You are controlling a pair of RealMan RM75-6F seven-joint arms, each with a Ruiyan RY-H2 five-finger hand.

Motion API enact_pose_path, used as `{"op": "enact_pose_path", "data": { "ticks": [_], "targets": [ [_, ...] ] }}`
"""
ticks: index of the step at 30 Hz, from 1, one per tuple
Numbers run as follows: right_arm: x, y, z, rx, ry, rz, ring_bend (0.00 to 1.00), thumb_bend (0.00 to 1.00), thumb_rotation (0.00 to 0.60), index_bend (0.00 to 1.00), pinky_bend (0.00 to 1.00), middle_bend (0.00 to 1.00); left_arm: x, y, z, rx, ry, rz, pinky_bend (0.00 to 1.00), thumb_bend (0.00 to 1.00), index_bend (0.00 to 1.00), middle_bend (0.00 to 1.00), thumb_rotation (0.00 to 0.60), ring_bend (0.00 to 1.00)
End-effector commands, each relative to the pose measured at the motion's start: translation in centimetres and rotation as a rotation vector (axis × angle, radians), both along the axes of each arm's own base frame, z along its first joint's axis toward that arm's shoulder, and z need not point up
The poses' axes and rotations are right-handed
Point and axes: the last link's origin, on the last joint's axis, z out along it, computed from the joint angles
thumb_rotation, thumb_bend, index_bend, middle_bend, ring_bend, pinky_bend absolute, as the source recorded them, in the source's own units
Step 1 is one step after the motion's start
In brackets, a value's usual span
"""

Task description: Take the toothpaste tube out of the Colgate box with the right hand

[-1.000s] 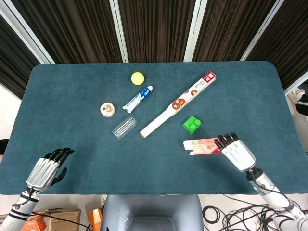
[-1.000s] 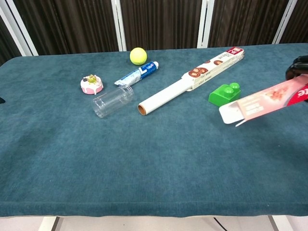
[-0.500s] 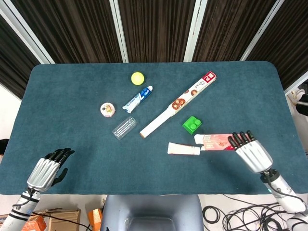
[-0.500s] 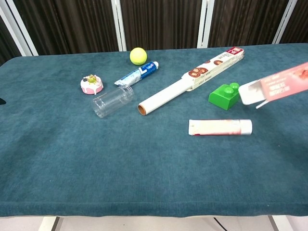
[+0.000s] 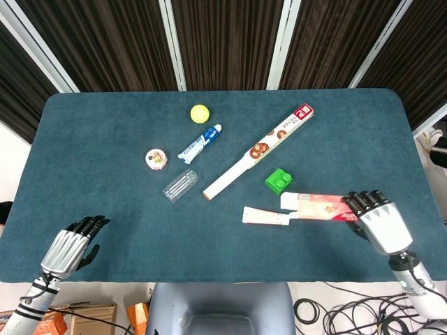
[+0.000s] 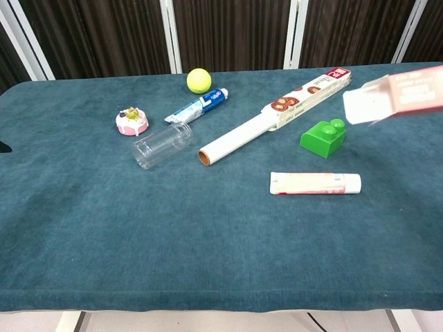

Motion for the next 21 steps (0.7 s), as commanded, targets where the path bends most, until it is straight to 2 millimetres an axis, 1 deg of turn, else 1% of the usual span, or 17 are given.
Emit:
{"op": "enact_pose_path", "data": {
  "ticks": [1, 4, 8, 9, 11, 14, 19, 21],
  "targets": [
    [-0.2, 2.3, -4.5, 0.379, -0.293, -0.168, 0.41, 0.3, 0.6, 0.46, 0.52, 0.44, 0.0, 0.0, 0.0, -0.003, 0.001, 0.002, 0.46, 0.46, 0.22, 0.21, 0.6, 0.22],
    [-0.5, 2.7, -6.3, 0.477, -0.334, -0.219, 0.41, 0.3, 0.6, 0.43, 0.51, 0.44, 0.0, 0.0, 0.0, -0.003, -0.002, 0.003, 0.46, 0.46, 0.22, 0.21, 0.6, 0.22],
    [-1.3, 3.1, -8.5, 0.524, -0.294, -0.246, 0.38, 0.3, 0.6, 0.41, 0.48, 0.44, 0.0, 0.0, 0.1, -0.001, -0.005, 0.003, 0.46, 0.46, 0.22, 0.21, 0.6, 0.22],
    [-1.7, 3.3, -9.3, 0.548, -0.263, -0.265, 0.37, 0.3, 0.6, 0.4, 0.47, 0.43, 0.0, 0.0, 0.1, -0.001, -0.005, 0.003, 0.46, 0.46, 0.22, 0.21, 0.6, 0.22],
    [-2.0, 3.4, -10.1, 0.565, -0.237, -0.28, 0.35, 0.3, 0.6, 0.37, 0.44, 0.41, -0.1, 0.0, 0.1, -0.001, -0.004, 0.003, 0.46, 0.46, 0.22, 0.21, 0.6, 0.22],
    [-2.3, 3.3, -10.8, 0.564, -0.22, -0.284, 0.34, 0.3, 0.6, 0.36, 0.43, 0.4, -0.1, 0.0, 0.2, -0.001, -0.006, 0.003, 0.46, 0.46, 0.22, 0.21, 0.6, 0.22],
    [-2.9, 3.0, -11.2, 0.544, -0.216, -0.295, 0.31, 0.3, 0.6, 0.34, 0.41, 0.38, -0.1, 0.0, 0.1, -0.002, -0.005, 0.003, 0.46, 0.46, 0.22, 0.21, 0.6, 0.22],
    [-3.3, 2.9, -11.2, 0.542, -0.203, -0.311, 0.27, 0.3, 0.6, 0.3, 0.37, 0.34, -0.1, 0.0, 0.1, -0.003, -0.005, 0.003, 0.46, 0.46, 0.22, 0.21, 0.6, 0.22]
  ]
}}
